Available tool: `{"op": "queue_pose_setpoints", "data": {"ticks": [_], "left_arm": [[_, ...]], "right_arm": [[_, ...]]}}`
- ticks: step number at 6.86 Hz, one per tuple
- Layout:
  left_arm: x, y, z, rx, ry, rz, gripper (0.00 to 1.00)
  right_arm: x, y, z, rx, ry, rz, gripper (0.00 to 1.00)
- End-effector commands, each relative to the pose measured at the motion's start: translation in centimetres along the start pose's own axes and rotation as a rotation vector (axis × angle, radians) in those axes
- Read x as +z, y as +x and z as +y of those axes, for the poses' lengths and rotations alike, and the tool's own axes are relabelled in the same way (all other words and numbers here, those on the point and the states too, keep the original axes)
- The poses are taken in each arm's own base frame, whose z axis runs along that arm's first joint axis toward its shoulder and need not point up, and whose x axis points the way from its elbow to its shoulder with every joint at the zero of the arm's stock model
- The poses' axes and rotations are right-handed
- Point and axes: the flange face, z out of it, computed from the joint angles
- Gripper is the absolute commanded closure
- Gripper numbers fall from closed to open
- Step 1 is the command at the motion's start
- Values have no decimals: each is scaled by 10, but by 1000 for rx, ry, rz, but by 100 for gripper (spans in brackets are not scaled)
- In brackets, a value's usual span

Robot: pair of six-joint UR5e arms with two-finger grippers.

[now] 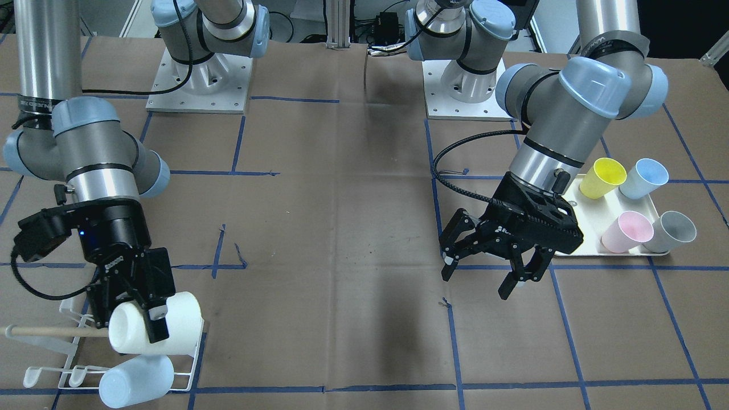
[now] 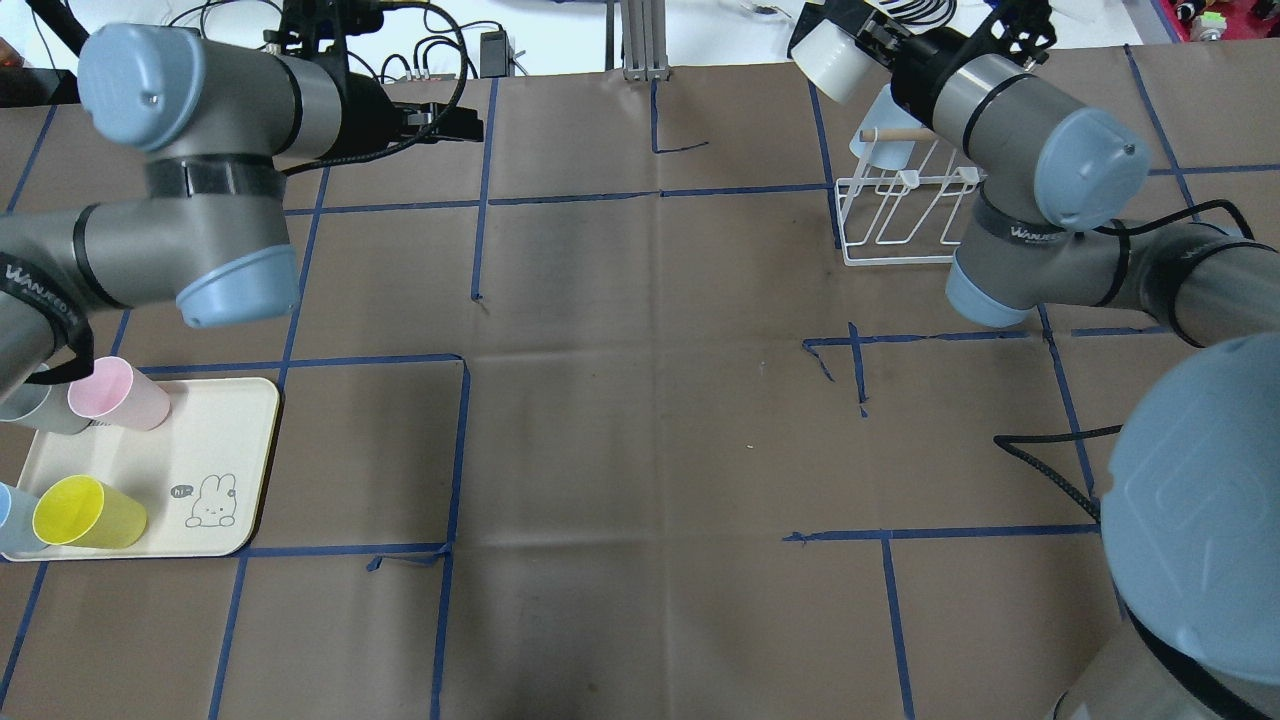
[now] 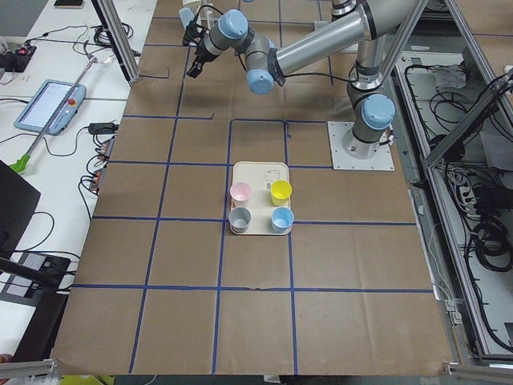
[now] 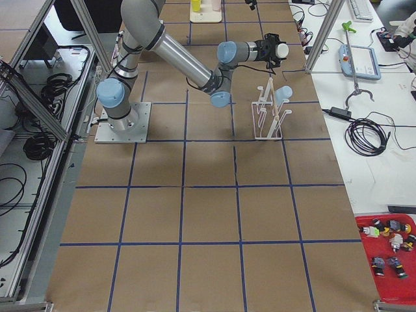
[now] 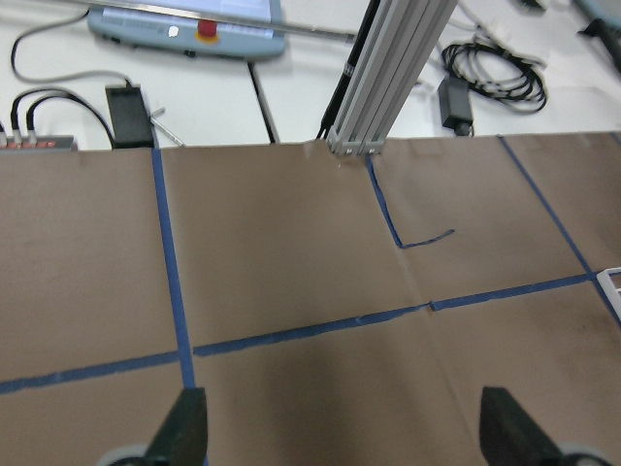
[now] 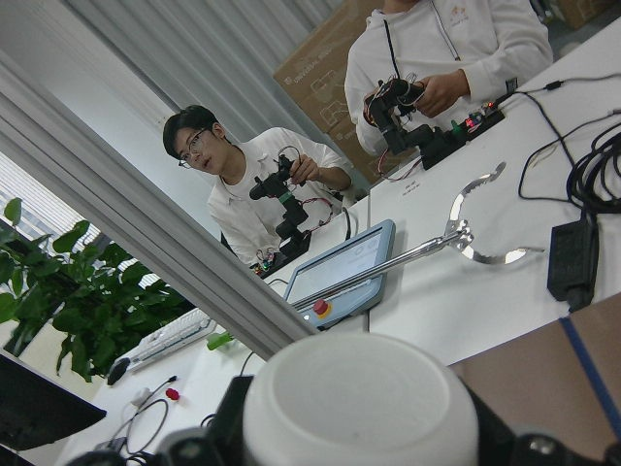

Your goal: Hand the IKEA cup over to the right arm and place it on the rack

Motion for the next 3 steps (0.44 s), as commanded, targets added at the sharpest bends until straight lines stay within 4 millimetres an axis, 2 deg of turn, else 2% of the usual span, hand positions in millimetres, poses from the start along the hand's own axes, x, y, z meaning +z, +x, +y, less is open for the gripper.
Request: {"op": "queue_pose_setpoints", "data": {"ticks": [1,3], "left_arm": [[-31,1,-6,-54,-349,-140,1],[-74,7,10,-92,-487,-200,1]], "right_arm": [[-10,42,-21,-277,31,68,91],[-20,96,-40,-457,38,157,91]]}}
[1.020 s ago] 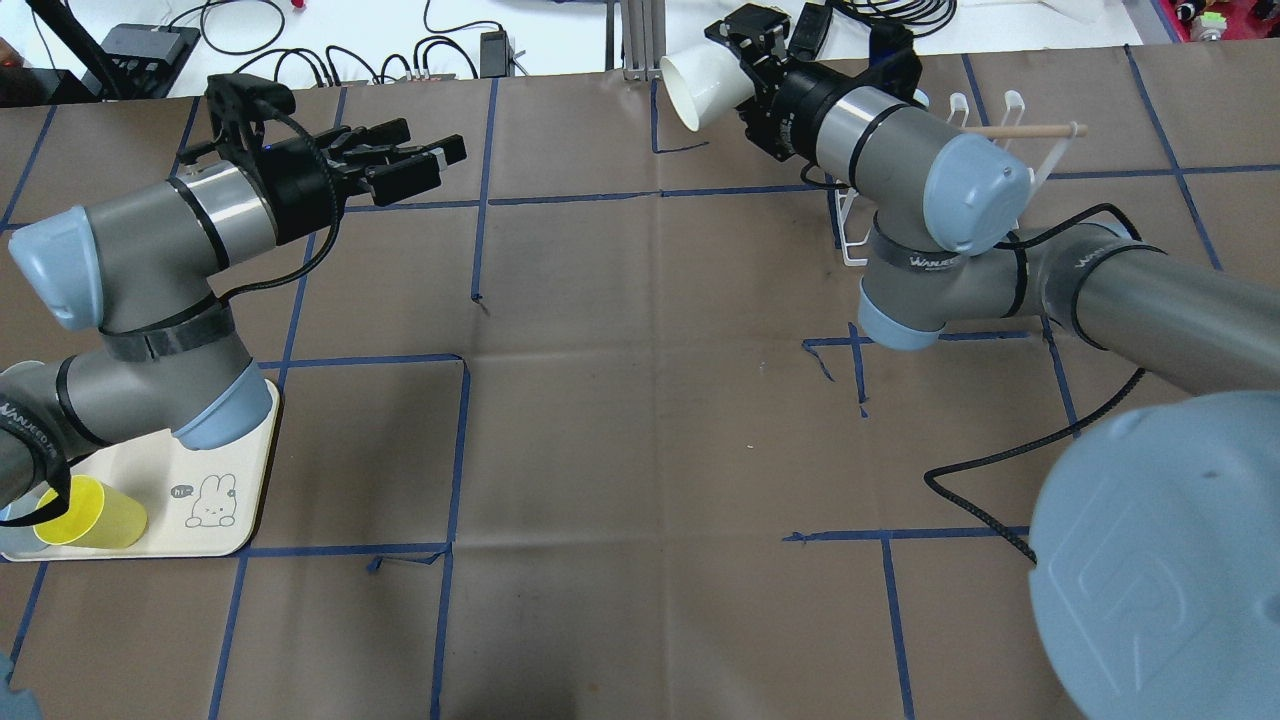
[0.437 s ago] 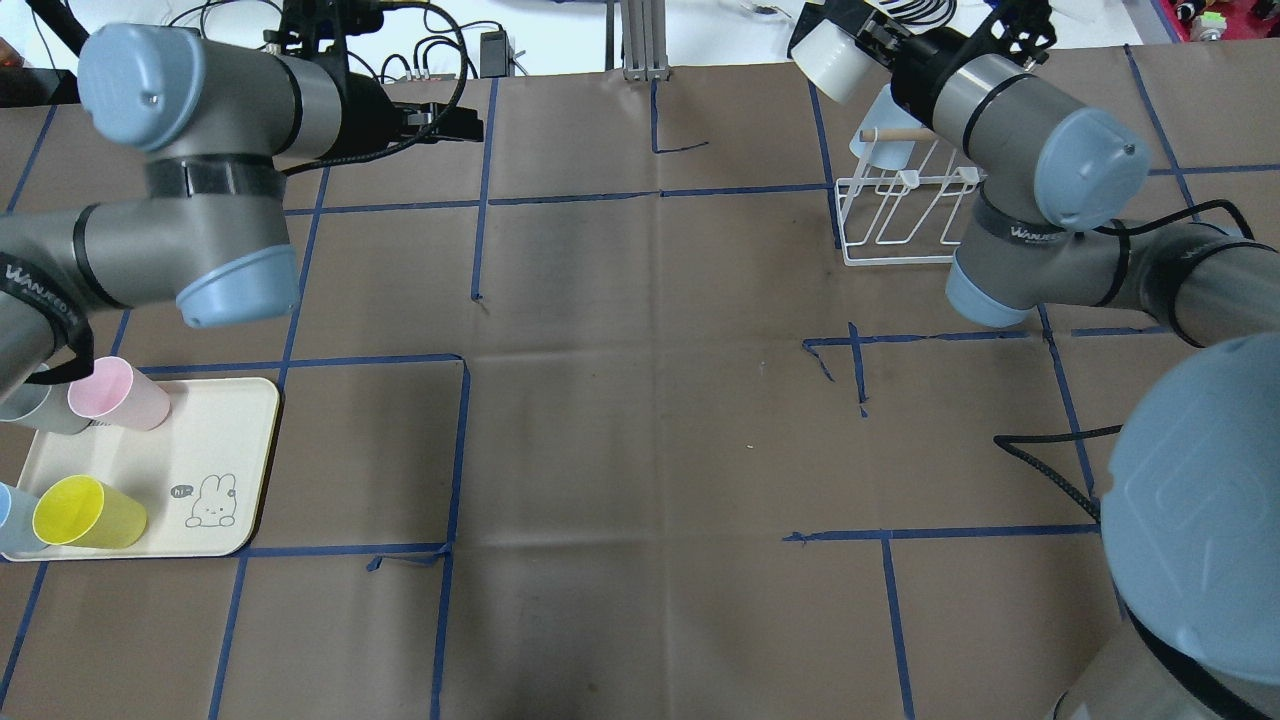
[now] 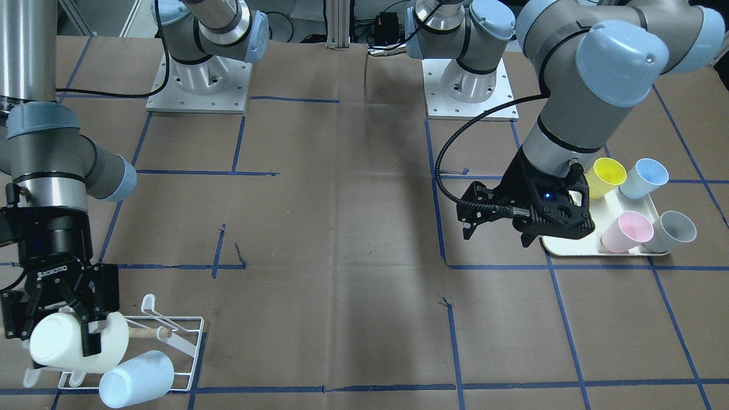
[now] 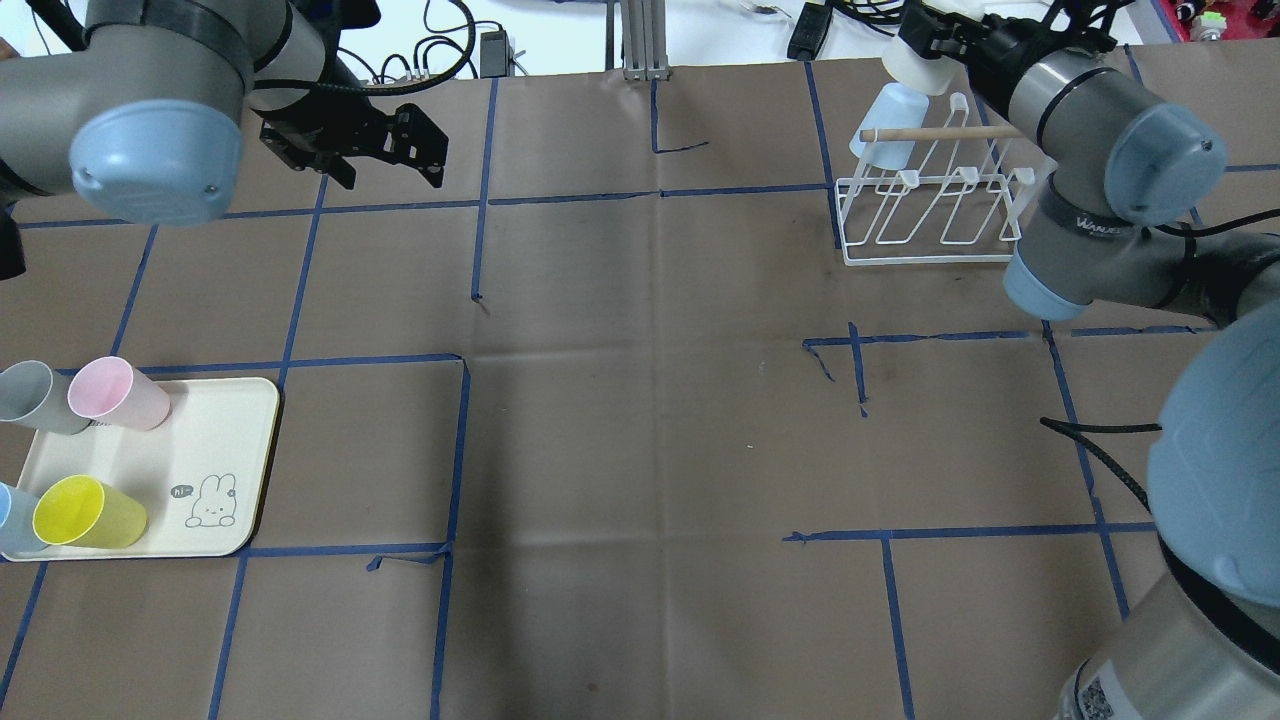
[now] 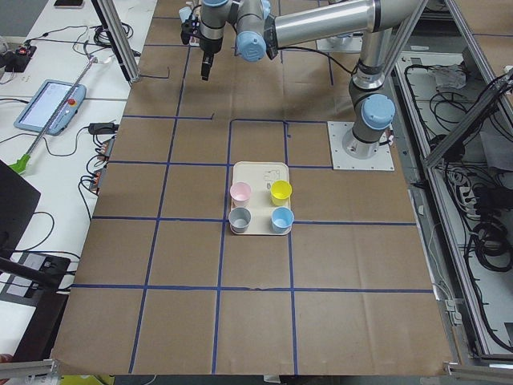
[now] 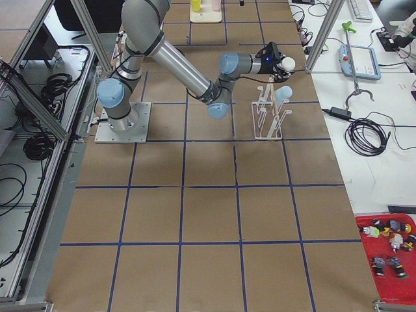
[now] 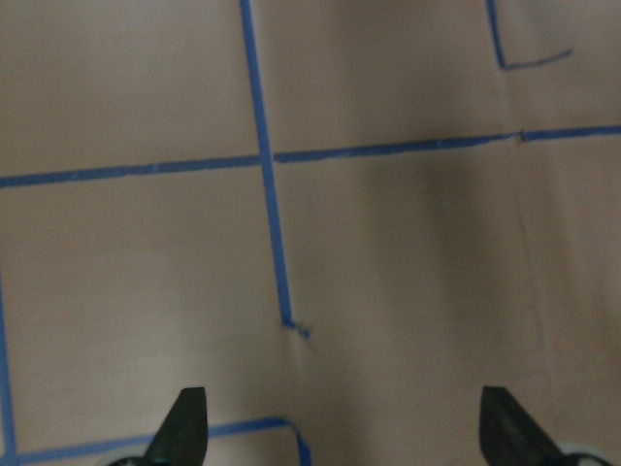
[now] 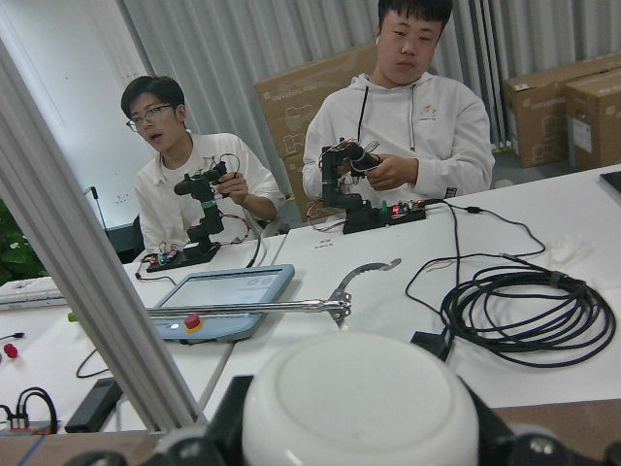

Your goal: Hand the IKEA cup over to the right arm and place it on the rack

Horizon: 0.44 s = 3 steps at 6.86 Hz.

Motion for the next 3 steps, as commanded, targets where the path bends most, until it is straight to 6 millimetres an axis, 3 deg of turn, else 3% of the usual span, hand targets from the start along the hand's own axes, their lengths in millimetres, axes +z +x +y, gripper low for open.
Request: {"op": "queue_pose_setpoints", "data": {"ticks": [1,3], "left_arm": [[-33,1,32,-64,-105,-28,1],[-31,3,49,-88,-124,-28,1]], "right_arm": [[3,55,-5,-194,11,74,91],[16,75,0,-226,1,155,91]]}}
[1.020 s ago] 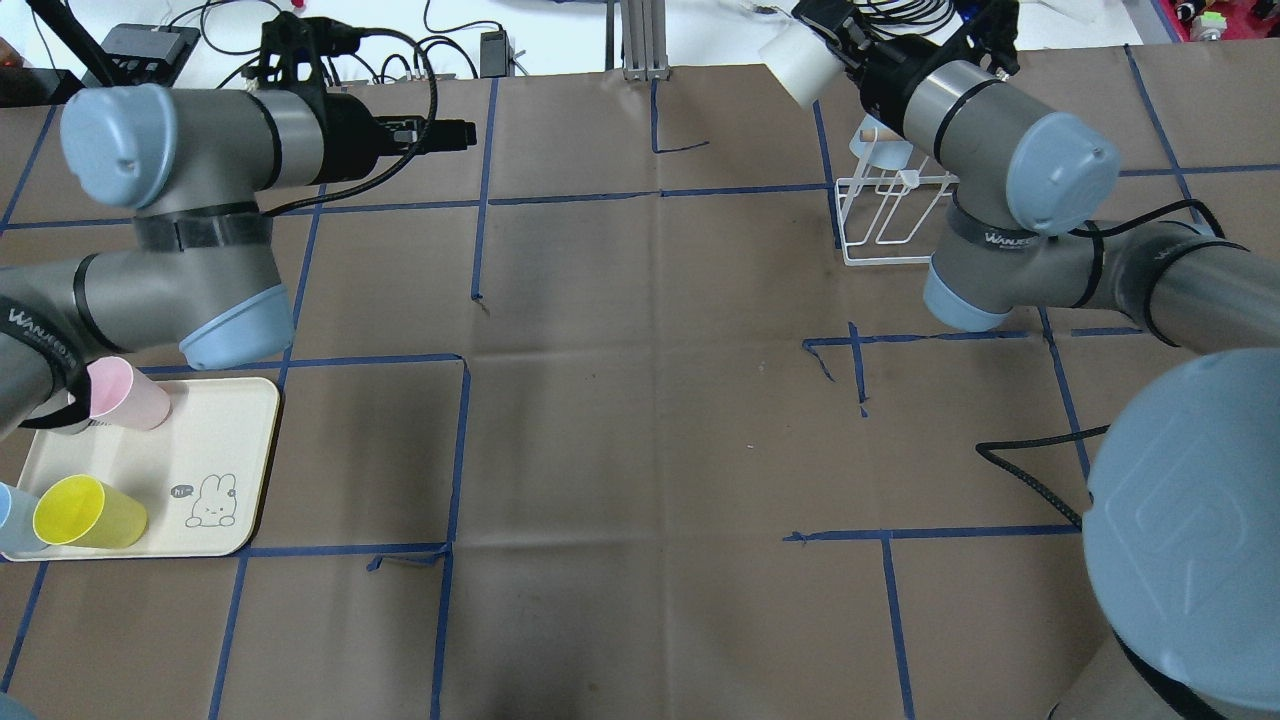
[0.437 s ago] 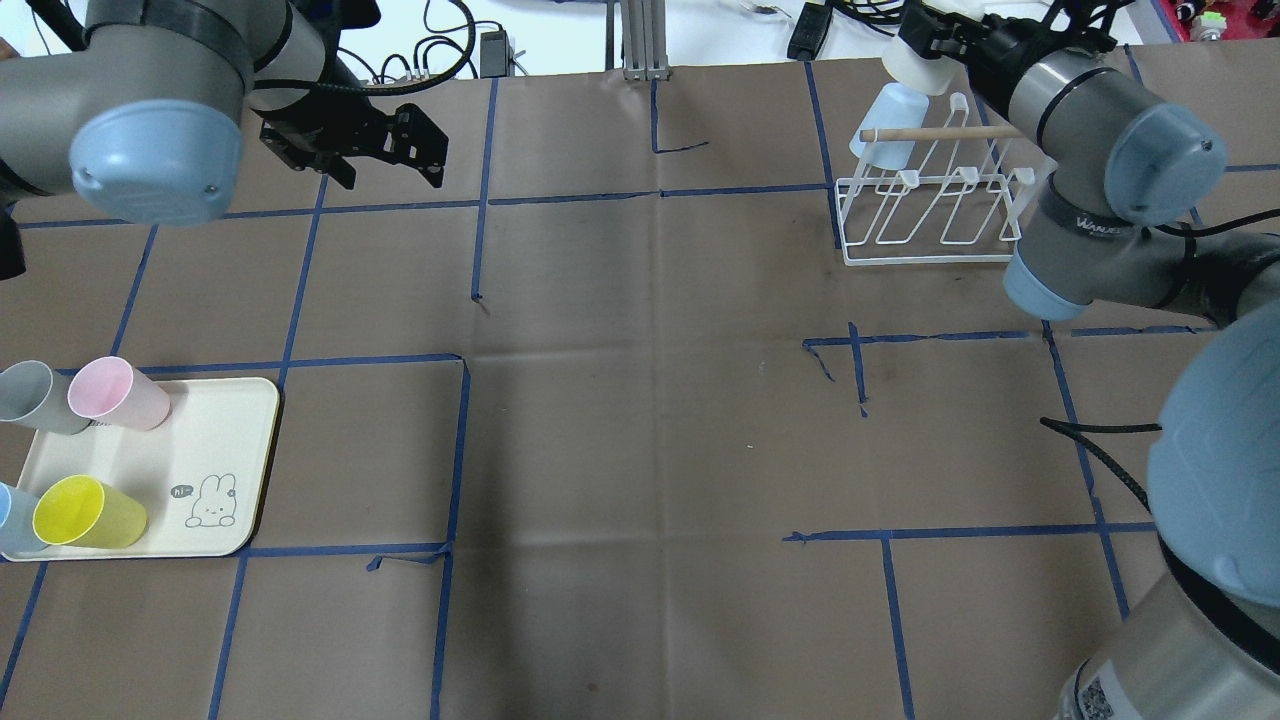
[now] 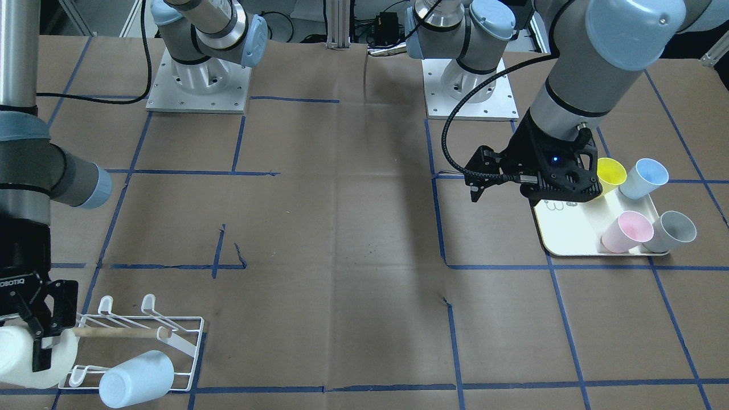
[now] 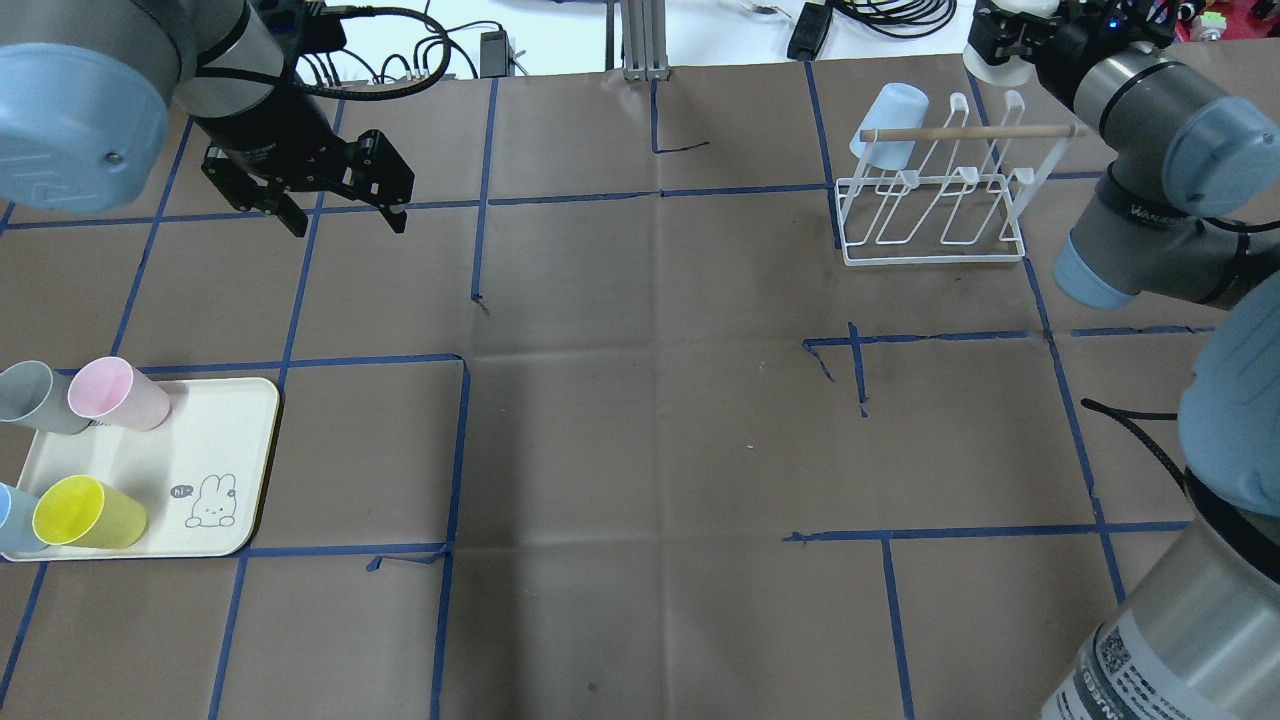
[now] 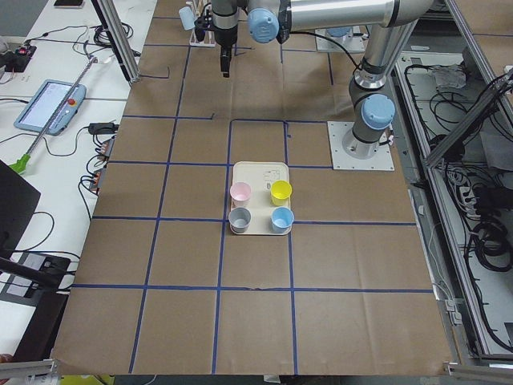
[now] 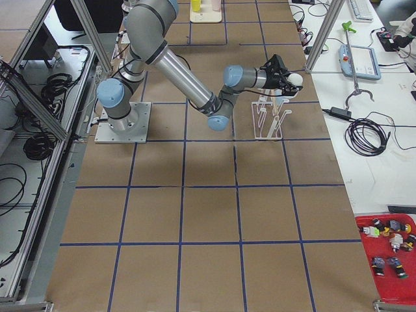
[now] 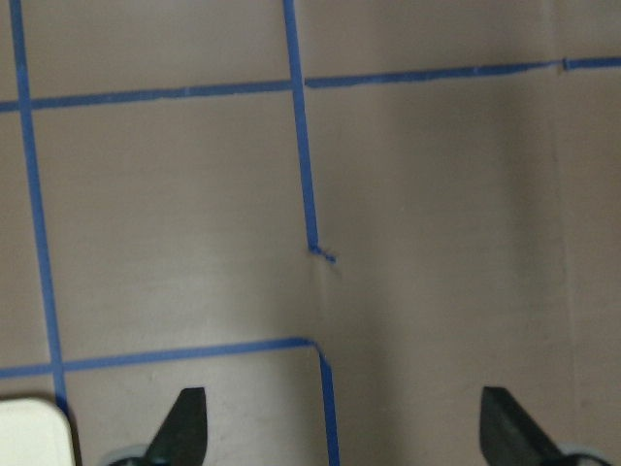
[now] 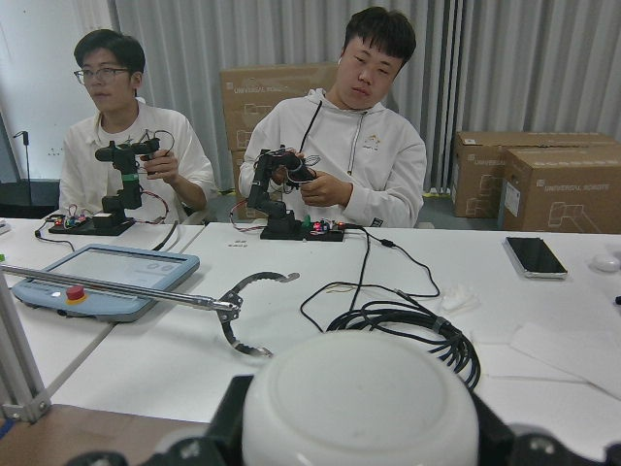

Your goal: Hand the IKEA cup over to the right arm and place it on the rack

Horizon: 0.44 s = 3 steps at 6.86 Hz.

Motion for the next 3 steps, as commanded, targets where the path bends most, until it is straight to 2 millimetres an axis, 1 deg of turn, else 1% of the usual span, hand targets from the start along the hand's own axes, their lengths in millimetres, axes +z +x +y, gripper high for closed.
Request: {"op": "queue_pose_setpoints", "data": {"ticks": [1,2,3], "left_arm": [[-5,2,14,-19,-2,0,1],[-7,3,18,-17,-11,-2,0],[-12,7,28,-21,-36,18,0]], "right_arm": [[9,20,13,-47,-35,124,91],[11,20,20,-34,-46,126,91],[16,22,29,-28,-60,125,91]]}}
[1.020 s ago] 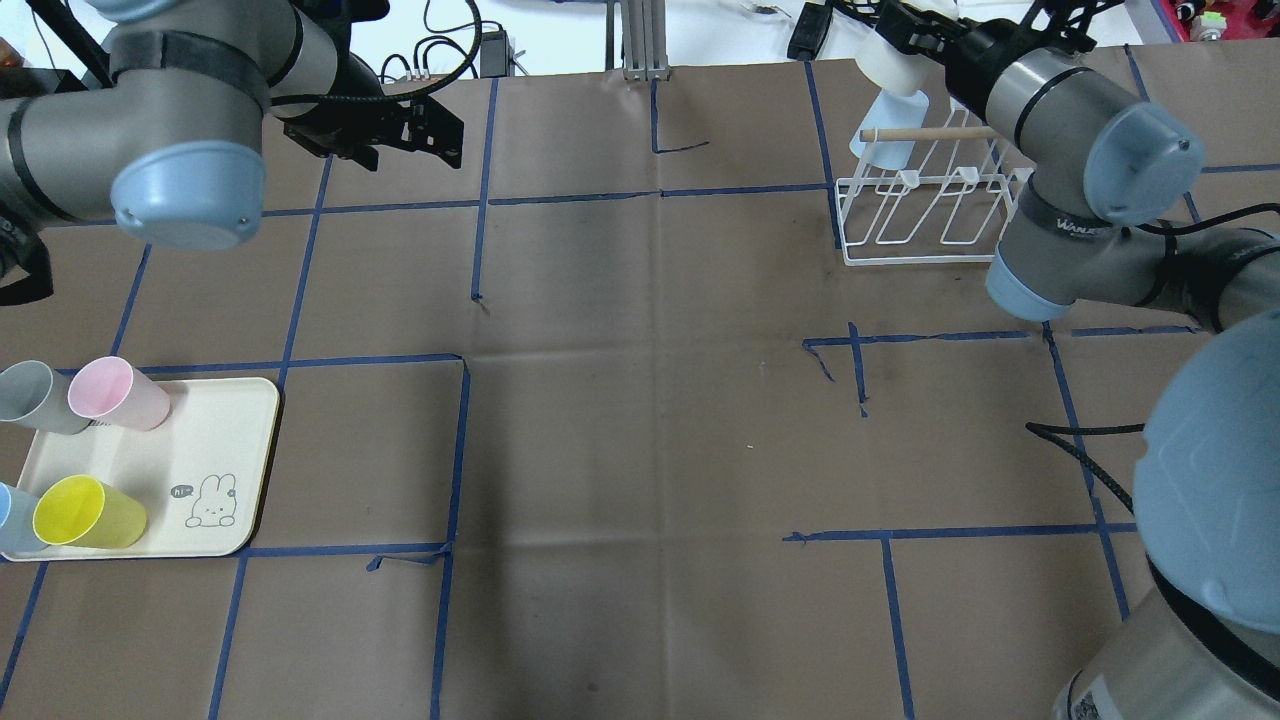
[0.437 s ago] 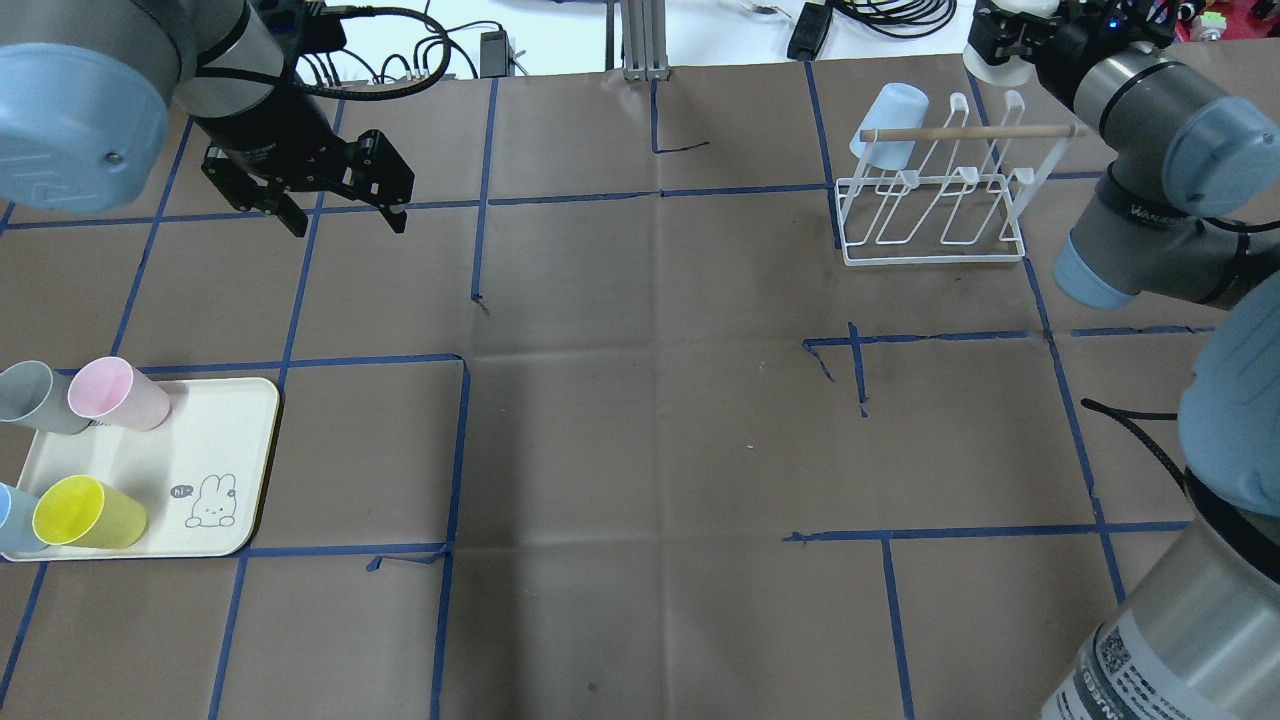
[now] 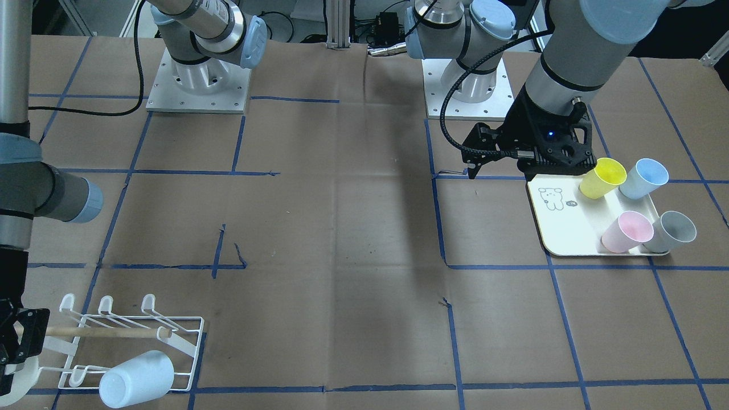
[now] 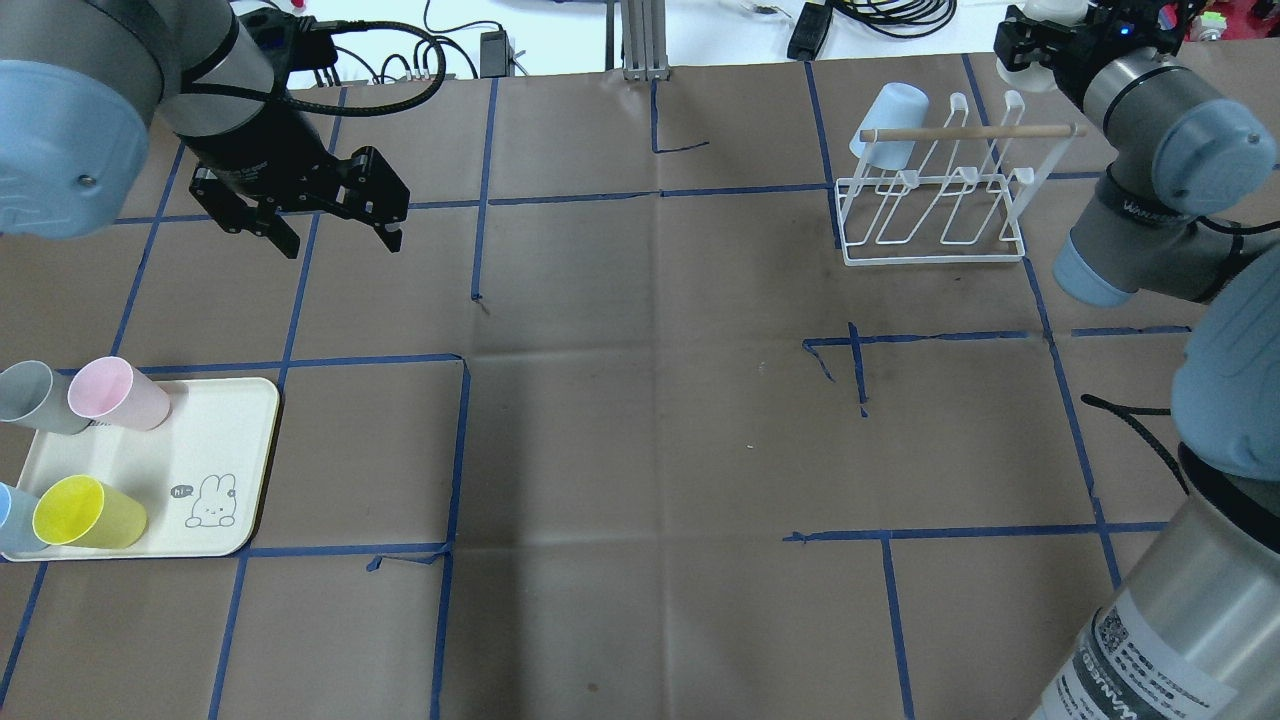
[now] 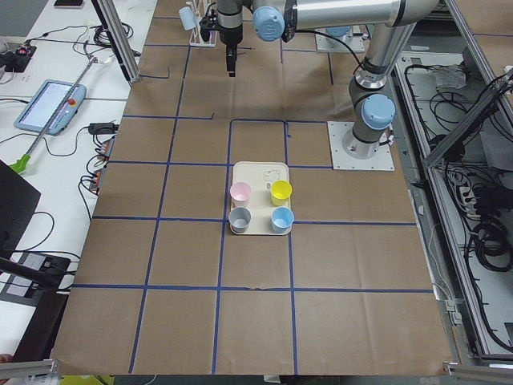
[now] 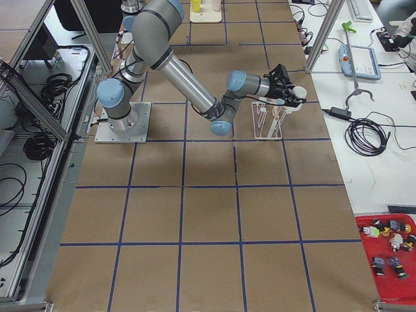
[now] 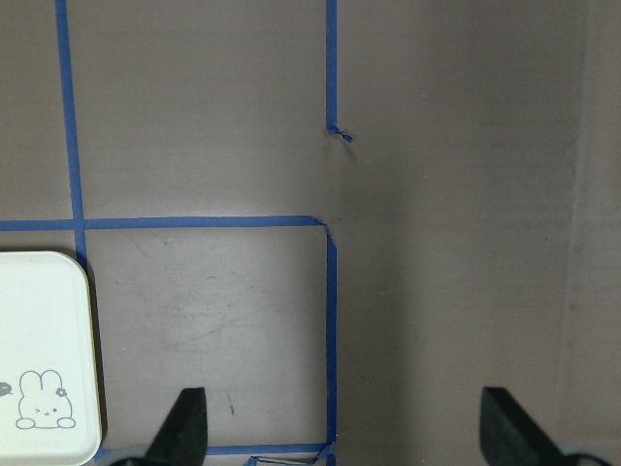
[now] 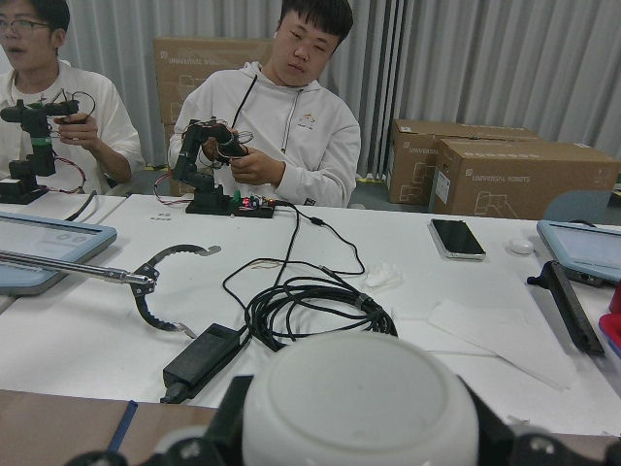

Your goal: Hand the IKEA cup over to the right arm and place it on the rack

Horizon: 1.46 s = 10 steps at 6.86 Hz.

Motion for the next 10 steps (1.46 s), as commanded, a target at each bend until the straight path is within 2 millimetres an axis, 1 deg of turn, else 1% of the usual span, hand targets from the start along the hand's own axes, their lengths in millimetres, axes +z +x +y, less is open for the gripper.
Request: {"op": "queue_pose_setpoints", "data": {"ticks": [1,4,5,6,7,8,9,10], "left_arm": [[-11,4,15,-5,-8,13,0],[-13,3,19,-29,5,-3,0],[-13,3,18,-29,5,-2,0],[-12,3,18,-31,4,-3,0],[-13,3,20,-31,2,-4,0],[-16,3,23,-31,3,-8,0],[-15,-2,24,-31,-3,-61,0],[-16,-4,24,-34,1,-72,0]], "right_arm": [[8,2,14,10,-22,7,91],[9,-1,26,18,-43,2,90],[10,-1,29,20,-49,3,89],[10,-2,37,27,-65,0,84],[10,-3,38,21,-65,-2,63],[9,-4,34,14,-52,-6,22],[9,-3,35,14,-59,-2,1],[9,-4,35,17,-63,-5,0]]}}
